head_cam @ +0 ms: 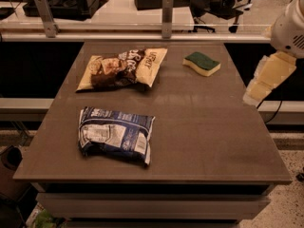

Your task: Pick sponge

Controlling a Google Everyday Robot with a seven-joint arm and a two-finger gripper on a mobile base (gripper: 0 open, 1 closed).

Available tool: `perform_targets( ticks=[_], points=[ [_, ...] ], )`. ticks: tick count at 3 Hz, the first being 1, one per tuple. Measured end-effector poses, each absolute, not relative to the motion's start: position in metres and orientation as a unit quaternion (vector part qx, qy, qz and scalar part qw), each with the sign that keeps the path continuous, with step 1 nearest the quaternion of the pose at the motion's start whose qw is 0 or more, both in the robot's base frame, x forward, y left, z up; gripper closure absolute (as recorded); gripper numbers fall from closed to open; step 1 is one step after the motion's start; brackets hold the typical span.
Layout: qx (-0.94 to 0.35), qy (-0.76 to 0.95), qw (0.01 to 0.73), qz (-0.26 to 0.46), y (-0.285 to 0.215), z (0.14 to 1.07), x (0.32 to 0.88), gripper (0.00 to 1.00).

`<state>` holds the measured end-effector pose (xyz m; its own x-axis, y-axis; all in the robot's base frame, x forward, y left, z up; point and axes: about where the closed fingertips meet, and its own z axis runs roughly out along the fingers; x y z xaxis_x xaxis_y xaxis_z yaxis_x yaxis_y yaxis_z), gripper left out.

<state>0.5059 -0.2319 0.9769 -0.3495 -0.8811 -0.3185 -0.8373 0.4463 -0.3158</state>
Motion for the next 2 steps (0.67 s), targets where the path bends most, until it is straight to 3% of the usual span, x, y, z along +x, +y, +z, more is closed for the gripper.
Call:
perform_targets(
  ticks=[2],
  points=[
    [-0.415, 0.850, 0.323, 0.018, -0.267, 0.934, 0.552, 0.00]
  ],
)
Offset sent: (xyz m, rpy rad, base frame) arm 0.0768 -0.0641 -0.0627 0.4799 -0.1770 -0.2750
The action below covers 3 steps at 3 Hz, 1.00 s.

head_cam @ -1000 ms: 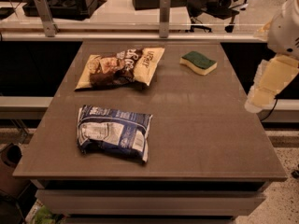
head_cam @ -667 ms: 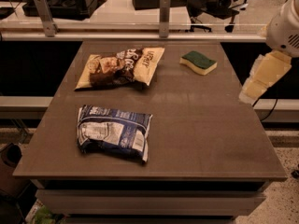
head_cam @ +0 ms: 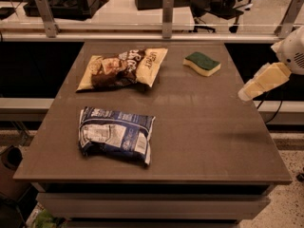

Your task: Pick sponge

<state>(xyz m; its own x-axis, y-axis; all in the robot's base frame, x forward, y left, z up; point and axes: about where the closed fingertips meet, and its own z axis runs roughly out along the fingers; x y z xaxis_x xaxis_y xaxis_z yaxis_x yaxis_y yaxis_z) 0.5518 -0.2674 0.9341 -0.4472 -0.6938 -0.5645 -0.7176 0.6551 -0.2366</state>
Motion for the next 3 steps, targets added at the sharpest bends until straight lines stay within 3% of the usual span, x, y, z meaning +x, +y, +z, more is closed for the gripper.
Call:
perform_targets(
  ticks=[3],
  points=[
    [-0.329, 0.794, 0.491, 0.137, -0.266, 0.892, 0.626, 0.00]
  ],
)
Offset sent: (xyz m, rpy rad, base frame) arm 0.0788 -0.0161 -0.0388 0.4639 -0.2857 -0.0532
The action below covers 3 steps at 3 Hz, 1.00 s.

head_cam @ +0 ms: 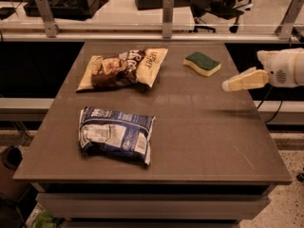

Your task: Pick sponge

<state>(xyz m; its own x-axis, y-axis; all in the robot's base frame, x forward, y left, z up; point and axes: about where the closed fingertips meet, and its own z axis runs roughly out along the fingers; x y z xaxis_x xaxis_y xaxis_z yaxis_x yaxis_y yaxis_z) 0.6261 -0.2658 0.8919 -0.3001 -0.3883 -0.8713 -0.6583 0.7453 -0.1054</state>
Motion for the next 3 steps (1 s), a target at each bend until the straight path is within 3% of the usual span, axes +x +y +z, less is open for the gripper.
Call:
perform_targets(
  ticks=[3],
  points=[
    [-0.323, 0.771, 0.516, 0.189, -0.2410, 0.8734, 0.6564, 0.00]
  ],
)
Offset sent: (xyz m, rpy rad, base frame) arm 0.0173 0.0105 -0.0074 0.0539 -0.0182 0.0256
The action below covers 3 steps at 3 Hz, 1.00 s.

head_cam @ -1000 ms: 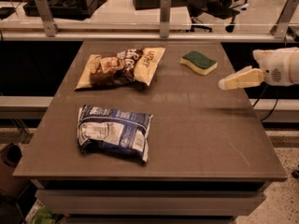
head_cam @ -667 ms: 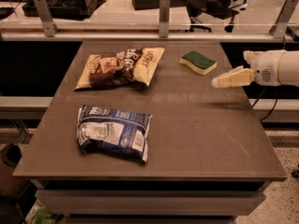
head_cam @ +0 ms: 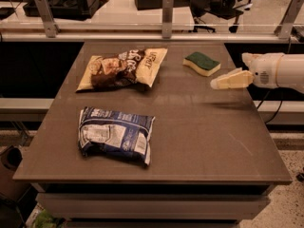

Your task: Pick sponge

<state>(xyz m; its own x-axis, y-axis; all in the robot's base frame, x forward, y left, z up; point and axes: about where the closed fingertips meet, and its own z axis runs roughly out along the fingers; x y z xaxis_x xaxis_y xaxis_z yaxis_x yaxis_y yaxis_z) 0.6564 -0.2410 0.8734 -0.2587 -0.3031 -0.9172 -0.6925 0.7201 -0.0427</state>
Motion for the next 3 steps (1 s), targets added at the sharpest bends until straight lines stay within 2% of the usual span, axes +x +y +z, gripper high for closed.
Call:
perform_targets(
  ticks=[2, 3],
  points=[
    [-0.314, 0.739, 0.552, 0.225, -0.220, 0.864, 0.678, 0.00],
    [-0.311, 0.734, 0.563, 0.220, -0.216, 0.858, 0.686, 0.00]
  ],
)
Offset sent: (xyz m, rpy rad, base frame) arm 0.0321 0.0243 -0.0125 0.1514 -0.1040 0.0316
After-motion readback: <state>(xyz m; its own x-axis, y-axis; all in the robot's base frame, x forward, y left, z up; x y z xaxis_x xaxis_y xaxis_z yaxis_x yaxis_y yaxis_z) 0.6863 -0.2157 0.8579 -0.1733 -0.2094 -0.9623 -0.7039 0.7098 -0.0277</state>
